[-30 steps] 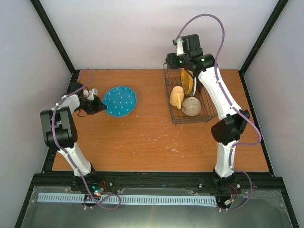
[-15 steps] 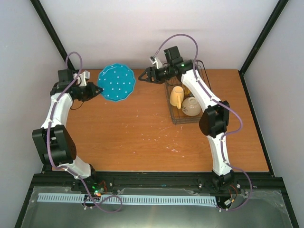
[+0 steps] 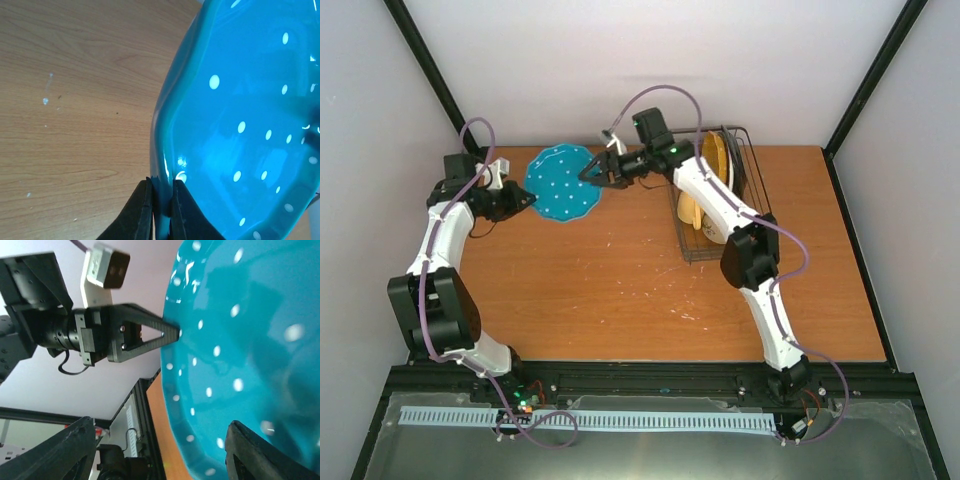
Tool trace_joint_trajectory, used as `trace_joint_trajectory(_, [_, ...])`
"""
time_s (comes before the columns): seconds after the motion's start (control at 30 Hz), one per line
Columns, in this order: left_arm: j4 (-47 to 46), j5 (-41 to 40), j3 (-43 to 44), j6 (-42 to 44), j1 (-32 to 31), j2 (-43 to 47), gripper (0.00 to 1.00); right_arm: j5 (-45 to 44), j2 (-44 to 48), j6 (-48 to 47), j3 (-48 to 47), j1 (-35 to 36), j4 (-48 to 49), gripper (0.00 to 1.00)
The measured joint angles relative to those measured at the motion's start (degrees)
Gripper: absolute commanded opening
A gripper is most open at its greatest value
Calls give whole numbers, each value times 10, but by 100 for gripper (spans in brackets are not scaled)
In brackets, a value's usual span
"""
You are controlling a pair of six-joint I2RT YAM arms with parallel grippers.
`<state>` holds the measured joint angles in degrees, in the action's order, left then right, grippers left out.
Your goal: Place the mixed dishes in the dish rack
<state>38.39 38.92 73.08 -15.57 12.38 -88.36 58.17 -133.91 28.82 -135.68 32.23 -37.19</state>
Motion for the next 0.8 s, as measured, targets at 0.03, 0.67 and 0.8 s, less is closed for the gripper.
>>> trace_joint_trajectory(0.03, [0, -6, -2, 0, 0, 3, 1, 4, -8, 4, 0, 6, 2, 70])
trace_joint_trajectory(0.67, [17, -31, -7, 11, 0, 20, 1, -33, 6, -19, -1, 0, -10, 70])
trace_joint_trajectory(0.8, [25, -34, -6, 18, 0, 20, 1, -41, 18, -29, 8, -8, -17, 70])
